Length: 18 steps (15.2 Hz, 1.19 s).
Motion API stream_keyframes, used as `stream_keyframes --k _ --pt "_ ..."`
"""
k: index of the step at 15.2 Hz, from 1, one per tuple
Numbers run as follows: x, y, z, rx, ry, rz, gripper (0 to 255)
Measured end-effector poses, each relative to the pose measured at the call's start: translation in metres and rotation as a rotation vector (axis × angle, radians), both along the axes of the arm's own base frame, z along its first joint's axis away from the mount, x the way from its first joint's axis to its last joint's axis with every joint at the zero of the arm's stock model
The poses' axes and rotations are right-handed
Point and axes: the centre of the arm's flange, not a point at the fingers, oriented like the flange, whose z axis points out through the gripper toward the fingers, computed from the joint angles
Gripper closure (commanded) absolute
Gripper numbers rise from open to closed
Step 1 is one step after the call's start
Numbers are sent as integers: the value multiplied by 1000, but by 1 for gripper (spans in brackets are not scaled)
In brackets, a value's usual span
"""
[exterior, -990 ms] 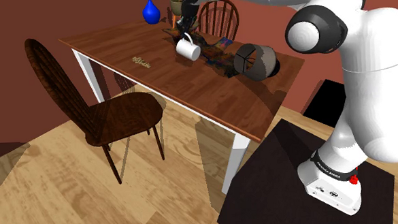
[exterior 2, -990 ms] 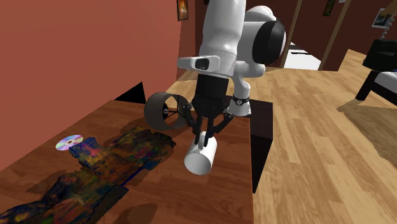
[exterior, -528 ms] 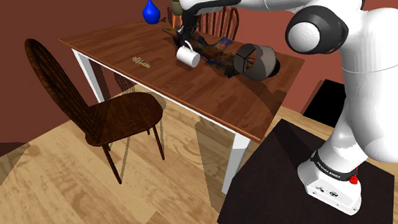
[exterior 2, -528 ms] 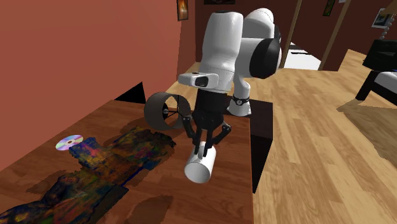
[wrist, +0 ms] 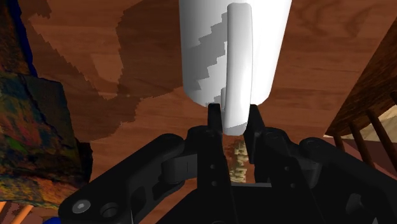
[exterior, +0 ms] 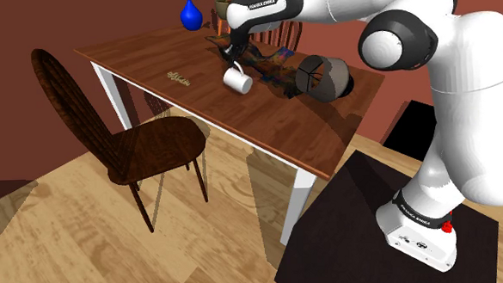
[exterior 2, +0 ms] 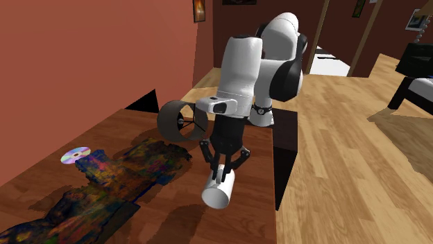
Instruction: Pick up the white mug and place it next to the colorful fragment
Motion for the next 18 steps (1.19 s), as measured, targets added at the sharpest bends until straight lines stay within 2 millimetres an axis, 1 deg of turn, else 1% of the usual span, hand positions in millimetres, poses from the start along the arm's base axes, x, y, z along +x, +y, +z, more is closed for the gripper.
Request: stream_keyframes --k 10,13,14,15,18 --pt "1 1 -54 0 0 0 255" --pt "1 1 -60 0 -20 1 255" --pt "2 1 -68 1 -18 1 255" --pt "0 1 -71 0 -16 1 255" --pt "1 1 -73 0 -22 2 255"
